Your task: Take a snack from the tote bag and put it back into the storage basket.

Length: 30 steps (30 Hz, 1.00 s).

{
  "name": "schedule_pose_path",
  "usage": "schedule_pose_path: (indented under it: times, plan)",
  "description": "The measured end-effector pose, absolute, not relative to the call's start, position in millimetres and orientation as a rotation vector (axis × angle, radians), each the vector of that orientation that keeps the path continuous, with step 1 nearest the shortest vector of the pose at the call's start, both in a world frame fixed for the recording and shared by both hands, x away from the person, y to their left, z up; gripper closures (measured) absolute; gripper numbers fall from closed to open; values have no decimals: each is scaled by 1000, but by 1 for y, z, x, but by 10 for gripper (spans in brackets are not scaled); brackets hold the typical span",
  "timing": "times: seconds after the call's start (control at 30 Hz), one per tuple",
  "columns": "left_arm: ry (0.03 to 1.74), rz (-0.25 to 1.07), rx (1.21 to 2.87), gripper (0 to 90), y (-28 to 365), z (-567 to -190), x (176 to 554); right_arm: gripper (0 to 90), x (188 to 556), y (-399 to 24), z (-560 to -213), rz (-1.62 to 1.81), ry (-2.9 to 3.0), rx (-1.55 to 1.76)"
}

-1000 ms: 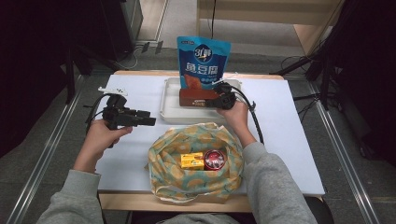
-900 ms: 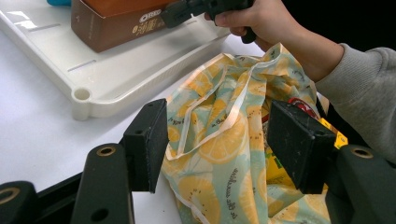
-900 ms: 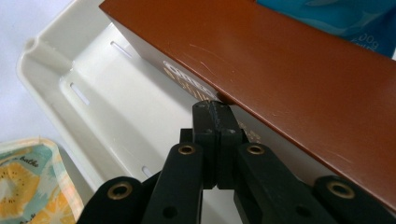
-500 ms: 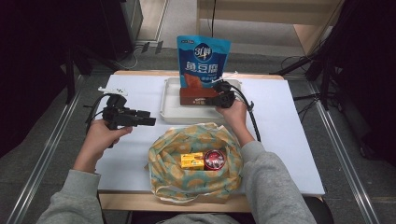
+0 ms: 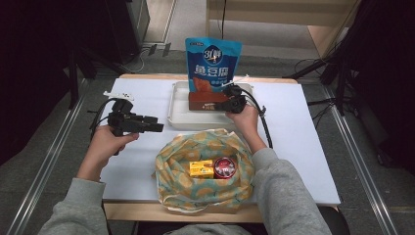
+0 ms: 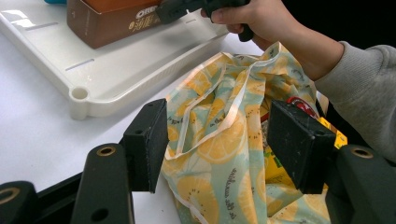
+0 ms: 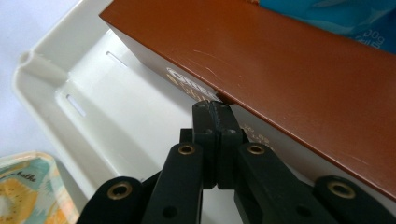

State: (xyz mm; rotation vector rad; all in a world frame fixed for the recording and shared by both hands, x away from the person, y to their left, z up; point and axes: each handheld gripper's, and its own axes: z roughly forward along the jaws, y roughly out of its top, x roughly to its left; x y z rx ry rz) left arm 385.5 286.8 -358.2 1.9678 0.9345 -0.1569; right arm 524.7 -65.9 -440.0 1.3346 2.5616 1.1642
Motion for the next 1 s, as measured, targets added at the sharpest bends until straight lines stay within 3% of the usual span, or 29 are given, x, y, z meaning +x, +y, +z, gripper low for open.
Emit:
schedule_pose_path:
  times: [0.6, 1.0]
  plan:
    - [903, -150, 1988, 392, 277, -353, 380, 751, 497, -77, -410, 1220, 2597, 1206]
    - [879, -141, 2000, 392, 267, -350, 374, 610, 472, -94, -410, 1261, 2595, 1177]
